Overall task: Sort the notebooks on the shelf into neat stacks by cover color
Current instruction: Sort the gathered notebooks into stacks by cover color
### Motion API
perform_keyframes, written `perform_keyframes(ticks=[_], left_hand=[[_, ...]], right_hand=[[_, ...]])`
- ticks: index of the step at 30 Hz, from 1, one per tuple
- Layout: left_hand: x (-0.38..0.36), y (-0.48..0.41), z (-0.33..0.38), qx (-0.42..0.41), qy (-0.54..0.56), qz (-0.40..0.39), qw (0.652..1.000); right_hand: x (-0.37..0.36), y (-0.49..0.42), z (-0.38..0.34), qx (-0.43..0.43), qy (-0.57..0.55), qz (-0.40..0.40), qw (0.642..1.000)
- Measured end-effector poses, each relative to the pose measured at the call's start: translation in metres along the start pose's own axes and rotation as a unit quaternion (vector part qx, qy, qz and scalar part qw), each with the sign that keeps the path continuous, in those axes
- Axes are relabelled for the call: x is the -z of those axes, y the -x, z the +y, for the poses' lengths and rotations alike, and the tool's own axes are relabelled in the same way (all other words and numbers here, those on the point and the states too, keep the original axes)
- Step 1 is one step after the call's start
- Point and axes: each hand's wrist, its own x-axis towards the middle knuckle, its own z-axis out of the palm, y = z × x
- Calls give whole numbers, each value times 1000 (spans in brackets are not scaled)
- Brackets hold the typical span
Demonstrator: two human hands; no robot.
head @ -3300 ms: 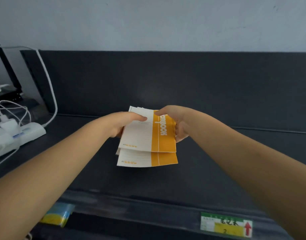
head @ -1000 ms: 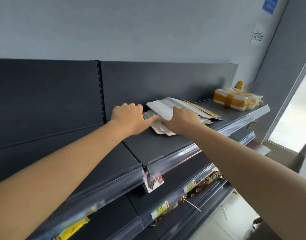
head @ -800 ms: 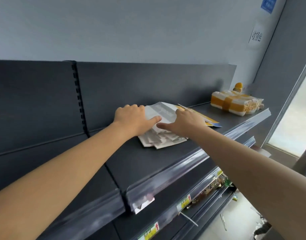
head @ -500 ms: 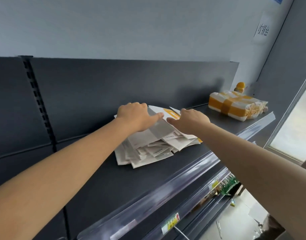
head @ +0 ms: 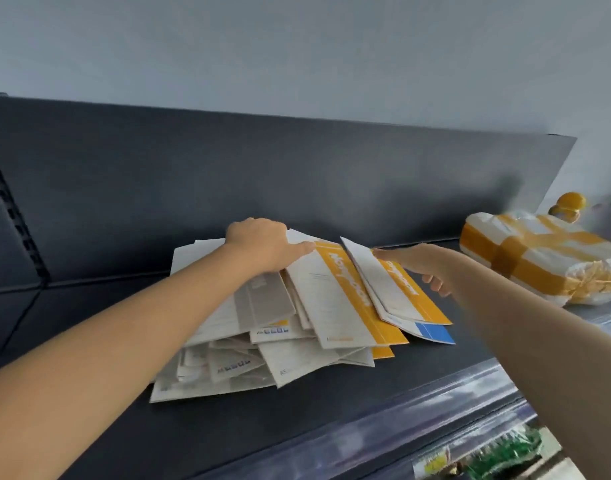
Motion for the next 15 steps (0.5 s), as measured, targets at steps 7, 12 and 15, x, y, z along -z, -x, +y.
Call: perform_keyframes(ticks=[7,12,15], left_hand=[[-3,-9,8,90,13,-36,995],[4,-11,26,122,63,-75,988],[5,-12,33,121,102,-88,984]], right_hand=[[-6,-52,17,-59,-45,-89,993],[-10,-61,20,-72,-100,-104,987],[-16,-66,17,-73,-156,-105,979]])
